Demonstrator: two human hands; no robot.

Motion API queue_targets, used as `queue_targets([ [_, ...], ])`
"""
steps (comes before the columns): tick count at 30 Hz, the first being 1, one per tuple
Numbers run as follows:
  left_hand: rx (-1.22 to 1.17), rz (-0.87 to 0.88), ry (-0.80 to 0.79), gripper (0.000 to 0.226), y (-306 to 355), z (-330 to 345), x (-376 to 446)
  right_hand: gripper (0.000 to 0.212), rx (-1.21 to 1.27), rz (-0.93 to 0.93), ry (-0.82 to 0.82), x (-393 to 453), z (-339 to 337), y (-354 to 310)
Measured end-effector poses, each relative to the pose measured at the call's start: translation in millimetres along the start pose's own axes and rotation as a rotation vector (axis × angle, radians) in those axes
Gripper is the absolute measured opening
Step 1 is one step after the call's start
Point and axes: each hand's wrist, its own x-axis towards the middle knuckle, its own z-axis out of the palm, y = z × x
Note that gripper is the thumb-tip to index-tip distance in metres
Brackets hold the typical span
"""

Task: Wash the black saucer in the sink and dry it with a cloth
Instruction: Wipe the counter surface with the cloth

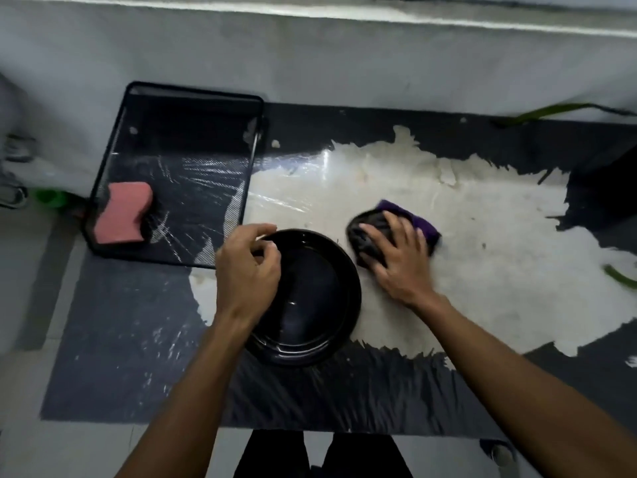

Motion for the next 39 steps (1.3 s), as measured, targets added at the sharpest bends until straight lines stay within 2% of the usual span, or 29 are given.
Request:
queue_targets([
  [3,-0.021,-0.021,-0.009,0.026,-14.7,-13.3,4.7,0.053,0.030,0.318,0.075,-8.3,-2.6,24.2],
  [7,-0.052,-0.079,0.007,0.027,-38.6,-40.0,8.1,0.043,0.316,0.670,0.316,22.1,-24.0,20.0],
  [10,-0.059,-0.125,0.040,0.027,-51.5,-60.9,10.4,0.035,0.552,0.882,0.347,63.9,-52.7,-4.3],
  [11,-0.068,-0.143,0.045,0.027,-53.4,-66.3,12.3,0.032,0.705,0.896,0.319,77.8,-63.3,-14.7],
  [15,-0.109,-0.147,0.061,0.025,-51.1,-82.8,23.6,0.022,1.758,0.724,0.193,108.7,-108.5,-75.1],
  [17,-0.151,-0.134,0.051,0.024,-48.3,-88.0,33.6,0.021,2.030,0.559,0.010,105.8,-127.8,-116.1],
  [20,-0.349,-0.208,0.022,0.019,-43.6,-96.2,52.0,0.038,2.139,0.447,-0.274,91.7,-137.1,-175.5],
  [23,-0.622,-0.390,-0.065,0.044,-37.3,-102.4,69.0,0.078,2.098,0.408,-0.586,74.2,-137.3,-221.2],
  [24,-0.750,-0.463,-0.150,0.052,-38.0,-105.0,74.3,0.076,2.063,0.376,-0.683,68.0,-138.6,-234.2],
  [26,-0.971,-0.589,-0.363,0.057,-42.5,-113.9,77.9,0.048,1.938,0.266,-0.813,59.2,-138.3,-253.1],
  [27,-1.013,-0.605,-0.444,0.055,-46.2,-117.6,76.9,0.041,1.841,0.227,-0.845,57.2,-135.6,-258.9],
  [28,-1.004,-0.594,-0.480,0.051,-51.5,-120.9,77.2,0.039,1.722,0.254,-0.848,57.5,-130.4,-263.9],
  [30,-0.955,-0.575,-0.414,0.037,-59.6,-123.7,77.8,0.032,1.571,0.449,-0.765,63.1,-116.8,-270.9],
  [32,-0.950,-0.576,-0.308,0.021,-64.0,-122.1,79.9,0.029,1.557,0.647,-0.656,68.9,-102.9,-275.7],
  [34,-0.948,-0.562,-0.215,0.014,-66.1,-121.5,84.6,0.027,1.585,0.794,-0.536,75.6,-92.1,-279.4],
  [36,-0.990,-0.549,-0.193,0.024,-68.0,-123.0,88.9,0.024,1.654,0.891,-0.496,76.0,-87.7,-281.4],
  [39,-1.021,-0.495,-0.362,0.056,-77.7,-125.2,97.5,0.032,1.849,0.863,-0.547,77.5,-88.5,-281.6],
])
